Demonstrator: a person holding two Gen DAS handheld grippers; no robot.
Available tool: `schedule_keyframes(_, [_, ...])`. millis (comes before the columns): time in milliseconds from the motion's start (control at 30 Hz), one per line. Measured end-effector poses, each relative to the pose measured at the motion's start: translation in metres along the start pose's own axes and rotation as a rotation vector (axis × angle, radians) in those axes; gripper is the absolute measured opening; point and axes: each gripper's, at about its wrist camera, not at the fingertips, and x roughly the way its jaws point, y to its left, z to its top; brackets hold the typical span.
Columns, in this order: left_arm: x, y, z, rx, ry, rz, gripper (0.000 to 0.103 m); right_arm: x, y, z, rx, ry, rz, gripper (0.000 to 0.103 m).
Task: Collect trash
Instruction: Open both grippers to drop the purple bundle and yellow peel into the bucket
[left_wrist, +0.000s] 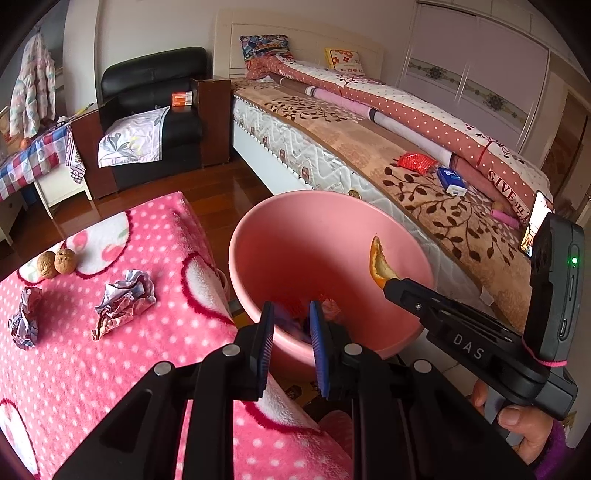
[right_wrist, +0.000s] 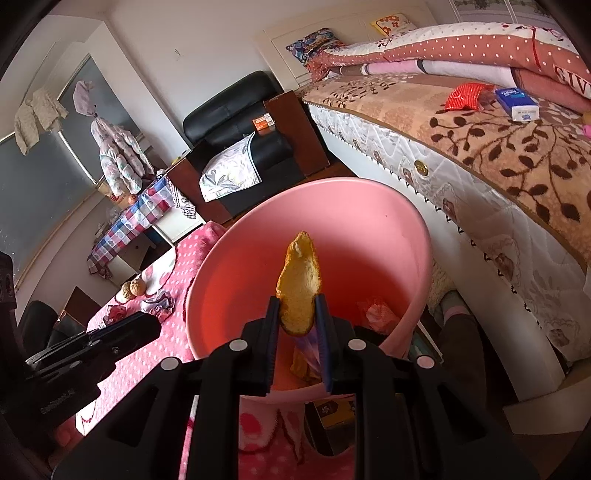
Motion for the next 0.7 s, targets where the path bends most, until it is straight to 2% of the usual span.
schedule_keyframes(133, [-0.002,0.001,-0.001,-0.010,0.001,-0.006,0.030,0.000,-0.001,0.000,0.006,-0.003,0.010,0.020])
schedule_keyframes(233, [-0.005,0.004,-0.003,-0.015,-0.001,-0.009,0.033,0.000,0.001,0.000,0.013,-0.001,0.009,0.020])
schedule_keyframes(300, [-0.007,0.005,-0.005,-0.018,-0.001,-0.010,0.034,0.000,0.003,0.000,0.009,-0.001,-0.009,0.022])
schedule_keyframes(367, [-0.010,0.007,-0.007,-0.021,-0.003,-0.011,0.034,-0.001,0.004,0.000,0.010,-0.006,-0.016,0.033])
schedule_keyframes(433, [-0.013,0.010,-0.010,-0.027,-0.006,-0.011,0.035,-0.003,0.005,0.000,0.014,-0.012,-0.016,0.039])
schedule_keyframes(700, [-0.029,0.028,-0.020,-0.071,-0.025,0.001,0.037,-0.006,0.017,0.000,-0.004,-0.007,-0.002,0.039])
